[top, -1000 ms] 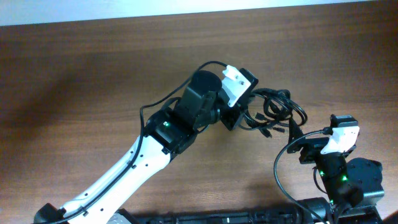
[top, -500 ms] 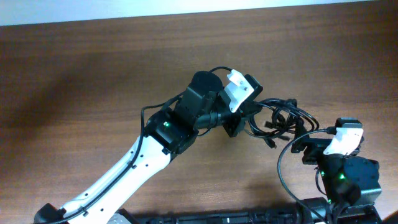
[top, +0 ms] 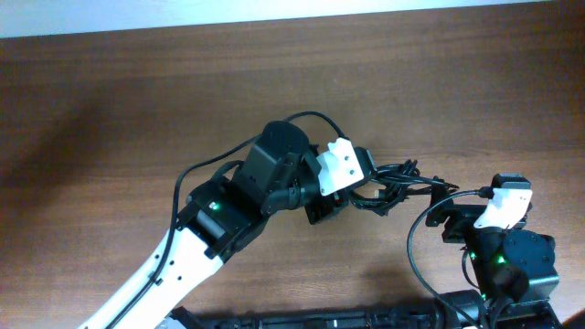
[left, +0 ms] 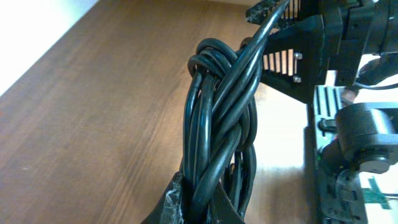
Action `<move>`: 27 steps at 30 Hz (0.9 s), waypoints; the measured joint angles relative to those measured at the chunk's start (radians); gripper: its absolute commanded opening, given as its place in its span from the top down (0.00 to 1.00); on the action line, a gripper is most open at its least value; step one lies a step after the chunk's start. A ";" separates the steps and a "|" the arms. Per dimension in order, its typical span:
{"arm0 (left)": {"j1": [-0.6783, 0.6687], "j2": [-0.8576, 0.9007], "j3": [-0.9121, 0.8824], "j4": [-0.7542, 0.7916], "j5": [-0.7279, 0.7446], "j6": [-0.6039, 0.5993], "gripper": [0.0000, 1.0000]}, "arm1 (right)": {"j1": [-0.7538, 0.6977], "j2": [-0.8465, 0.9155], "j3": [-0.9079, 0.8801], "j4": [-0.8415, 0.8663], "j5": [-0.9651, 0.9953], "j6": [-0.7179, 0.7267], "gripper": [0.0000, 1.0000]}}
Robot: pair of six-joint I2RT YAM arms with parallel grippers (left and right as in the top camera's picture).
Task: Untangle cables
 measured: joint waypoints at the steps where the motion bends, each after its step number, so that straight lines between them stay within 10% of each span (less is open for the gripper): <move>1: -0.001 -0.004 0.000 0.000 -0.010 0.005 1.00 | 0.000 0.000 0.000 0.000 -0.004 0.003 0.01; 27: 0.000 -0.110 0.004 -0.224 0.092 0.347 1.00 | 0.008 -0.005 0.000 0.021 -0.104 0.009 0.01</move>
